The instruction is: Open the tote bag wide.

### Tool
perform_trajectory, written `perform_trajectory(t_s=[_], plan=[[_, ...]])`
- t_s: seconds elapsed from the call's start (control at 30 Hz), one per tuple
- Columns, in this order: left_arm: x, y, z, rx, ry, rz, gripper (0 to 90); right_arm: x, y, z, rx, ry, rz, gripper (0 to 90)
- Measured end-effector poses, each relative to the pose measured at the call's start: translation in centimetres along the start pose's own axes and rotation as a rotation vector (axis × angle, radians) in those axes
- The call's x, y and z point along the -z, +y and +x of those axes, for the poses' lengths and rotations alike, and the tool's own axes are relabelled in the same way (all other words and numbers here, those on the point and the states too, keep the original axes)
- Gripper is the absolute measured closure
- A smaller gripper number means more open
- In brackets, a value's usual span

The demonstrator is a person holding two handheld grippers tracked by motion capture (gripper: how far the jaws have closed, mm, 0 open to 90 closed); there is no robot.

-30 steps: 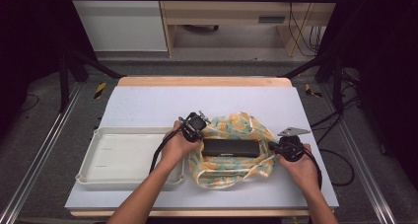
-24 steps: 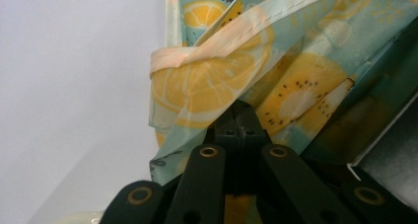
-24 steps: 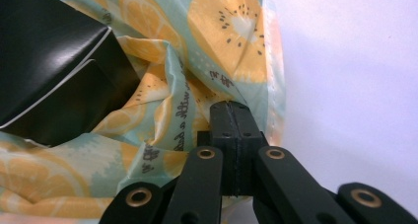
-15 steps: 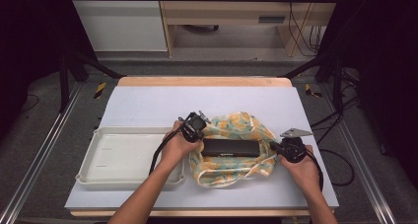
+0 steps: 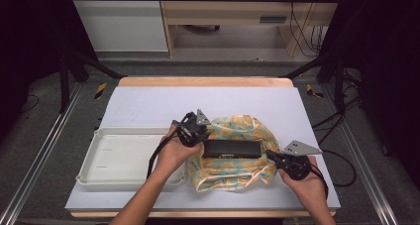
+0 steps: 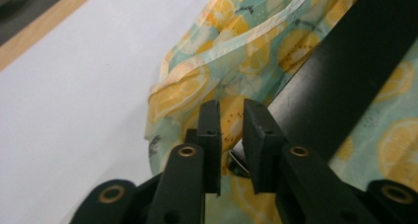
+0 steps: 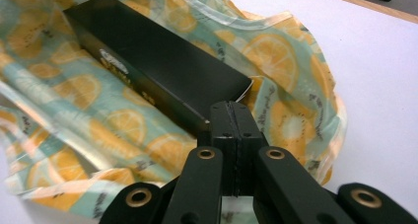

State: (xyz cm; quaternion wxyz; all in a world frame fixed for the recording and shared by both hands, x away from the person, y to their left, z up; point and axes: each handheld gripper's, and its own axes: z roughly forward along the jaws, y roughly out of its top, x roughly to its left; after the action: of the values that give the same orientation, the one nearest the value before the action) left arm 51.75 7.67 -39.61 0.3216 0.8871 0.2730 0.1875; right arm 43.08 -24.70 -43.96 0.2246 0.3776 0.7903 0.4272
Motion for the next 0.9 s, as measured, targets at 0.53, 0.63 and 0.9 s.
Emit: perform_trajectory(t_s=[0.53, 0.63, 0.9], plan=[[6.7, -2.5, 2.4, 0.072, -0.070, -0.075, 35.5, -1.0, 2.8, 0.2, -0.008, 0.083, 0.020, 66.8], [6.8, -3.4, 3.0, 0.077, -0.081, -0.088, 25.6, -1.6, 4.7, 0.5, 0.019, 0.097, 0.041, 53.0], [7.3, -5.1, 5.0, 0.040, -0.081, -0.041, 14.1, -3.1, 8.2, 0.8, 0.143, 0.125, 0.155, 25.5]])
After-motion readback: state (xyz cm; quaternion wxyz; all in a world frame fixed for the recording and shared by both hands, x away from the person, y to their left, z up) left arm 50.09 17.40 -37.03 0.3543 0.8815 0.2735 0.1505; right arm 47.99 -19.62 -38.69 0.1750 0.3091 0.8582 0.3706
